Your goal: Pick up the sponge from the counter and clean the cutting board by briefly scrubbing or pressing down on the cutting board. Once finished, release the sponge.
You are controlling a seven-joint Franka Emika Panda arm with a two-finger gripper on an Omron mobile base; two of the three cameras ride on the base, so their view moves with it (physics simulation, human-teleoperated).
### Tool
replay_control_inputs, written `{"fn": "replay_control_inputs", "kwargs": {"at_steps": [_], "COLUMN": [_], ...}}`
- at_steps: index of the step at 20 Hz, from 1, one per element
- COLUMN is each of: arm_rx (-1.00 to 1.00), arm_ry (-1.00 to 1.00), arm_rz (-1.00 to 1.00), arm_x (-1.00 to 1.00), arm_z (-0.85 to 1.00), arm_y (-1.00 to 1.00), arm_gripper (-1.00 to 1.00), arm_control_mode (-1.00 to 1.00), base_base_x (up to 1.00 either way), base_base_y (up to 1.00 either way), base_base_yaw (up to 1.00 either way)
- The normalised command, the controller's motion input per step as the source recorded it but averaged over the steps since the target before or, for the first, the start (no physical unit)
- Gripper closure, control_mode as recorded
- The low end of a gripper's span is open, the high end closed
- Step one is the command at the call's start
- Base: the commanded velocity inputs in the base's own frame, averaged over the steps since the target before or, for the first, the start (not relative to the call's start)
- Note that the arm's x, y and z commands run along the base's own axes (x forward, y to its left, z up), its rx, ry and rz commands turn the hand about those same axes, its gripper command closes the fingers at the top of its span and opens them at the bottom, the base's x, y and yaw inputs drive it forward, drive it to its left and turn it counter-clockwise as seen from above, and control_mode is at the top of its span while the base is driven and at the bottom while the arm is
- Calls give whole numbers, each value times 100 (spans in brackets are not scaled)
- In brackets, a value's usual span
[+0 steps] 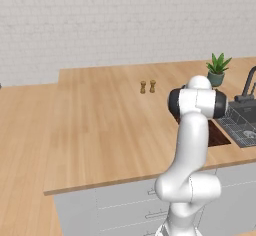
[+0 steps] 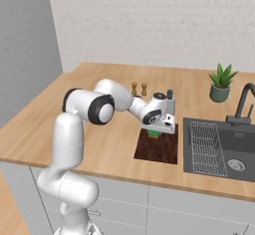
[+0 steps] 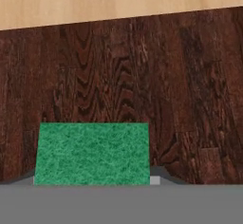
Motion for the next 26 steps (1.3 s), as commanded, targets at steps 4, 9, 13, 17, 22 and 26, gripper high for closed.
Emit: {"fn": "replay_control_inputs", "kwargs": {"at_steps": [4, 9, 13, 17, 22, 26], "arm_rx": [0, 5, 4, 7, 1, 0], "arm_ry": [12, 0, 0, -1, 0, 0], "arm_rz": [4, 0, 0, 0, 0, 0], "arm_x": [3, 12, 6, -3, -1, 3], "arm_z": [-100, 30, 7, -11, -34, -100], "arm_y": [13, -31, -49, -74, -35, 3], "arm_gripper": [100, 100, 100, 100, 100, 100], "arm_control_mode": [-100, -100, -100, -100, -100, -100], "base_base_x": [0, 0, 0, 0, 0, 0], "base_base_y": [0, 0, 0, 0, 0, 0], "base_base_yaw": [0, 0, 0, 0, 0, 0]}}
